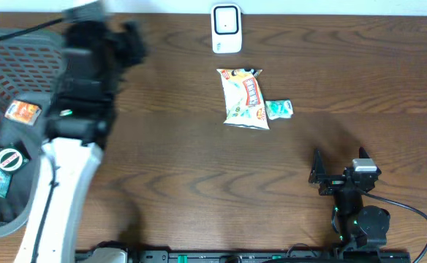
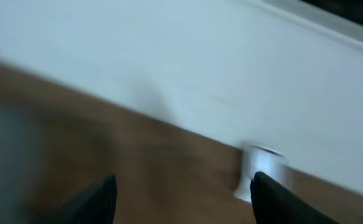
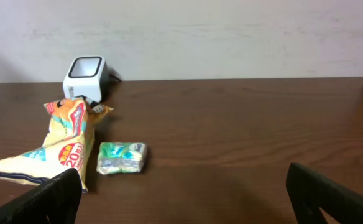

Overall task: Scan the item barcode
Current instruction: 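Drop the green tissue pack beside the snack bag, then reach into the basket and grasp the orange Kleenex pack with left gripper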

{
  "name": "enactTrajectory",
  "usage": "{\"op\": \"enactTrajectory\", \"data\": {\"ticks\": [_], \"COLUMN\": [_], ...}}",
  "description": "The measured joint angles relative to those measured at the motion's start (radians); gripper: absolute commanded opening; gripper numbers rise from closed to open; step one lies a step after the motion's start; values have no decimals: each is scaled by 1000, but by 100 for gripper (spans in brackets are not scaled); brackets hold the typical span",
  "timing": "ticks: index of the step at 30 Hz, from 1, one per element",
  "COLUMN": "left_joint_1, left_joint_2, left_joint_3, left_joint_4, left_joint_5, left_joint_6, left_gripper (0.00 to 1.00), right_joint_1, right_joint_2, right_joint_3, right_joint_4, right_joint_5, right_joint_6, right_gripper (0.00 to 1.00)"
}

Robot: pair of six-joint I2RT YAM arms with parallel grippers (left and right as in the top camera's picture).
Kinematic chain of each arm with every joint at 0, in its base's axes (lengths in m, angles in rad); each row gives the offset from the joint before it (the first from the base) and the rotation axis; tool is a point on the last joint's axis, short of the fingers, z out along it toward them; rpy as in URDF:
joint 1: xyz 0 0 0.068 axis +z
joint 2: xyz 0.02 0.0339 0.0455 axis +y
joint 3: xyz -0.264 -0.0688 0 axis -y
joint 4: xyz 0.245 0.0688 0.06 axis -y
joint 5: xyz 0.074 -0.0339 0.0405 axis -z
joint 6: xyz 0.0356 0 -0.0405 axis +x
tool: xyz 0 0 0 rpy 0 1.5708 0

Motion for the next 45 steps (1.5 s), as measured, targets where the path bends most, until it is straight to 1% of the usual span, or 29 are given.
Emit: {"op": "enactTrajectory", "data": {"ticks": [5, 9, 12, 16, 19, 24, 28, 31, 37, 45], "left_joint_1": [264, 406, 489, 573, 621, 683, 695, 693, 673, 666], "left_joint_2": [-47, -38, -19, 20, 58, 143, 233, 302, 426, 533], "left_joint_3": [0, 0, 0, 0, 0, 0, 0, 0, 0, 0], "left_joint_4": [-142, -210, -216, -245, -265, -281, -283, -298, -301, -285], "left_joint_5": [-74, -92, -97, -103, -107, -108, -103, -64, -31, -24], "left_joint_6": [28, 94, 196, 371, 449, 505, 544, 620, 768, 904], "left_gripper": [67, 67, 67, 67, 67, 67, 66, 66, 66, 65], "right_joint_1": [0, 0, 0, 0, 0, 0, 0, 0, 0, 0], "right_joint_2": [0, 0, 0, 0, 0, 0, 0, 0, 0, 0], "right_joint_3": [0, 0, 0, 0, 0, 0, 0, 0, 0, 0], "right_joint_4": [0, 0, 0, 0, 0, 0, 0, 0, 0, 0], "right_joint_5": [0, 0, 0, 0, 0, 0, 0, 0, 0, 0], "right_joint_6": [0, 0, 0, 0, 0, 0, 0, 0, 0, 0], "right_gripper": [99, 99, 99, 99, 99, 99, 99, 99, 99, 99]}}
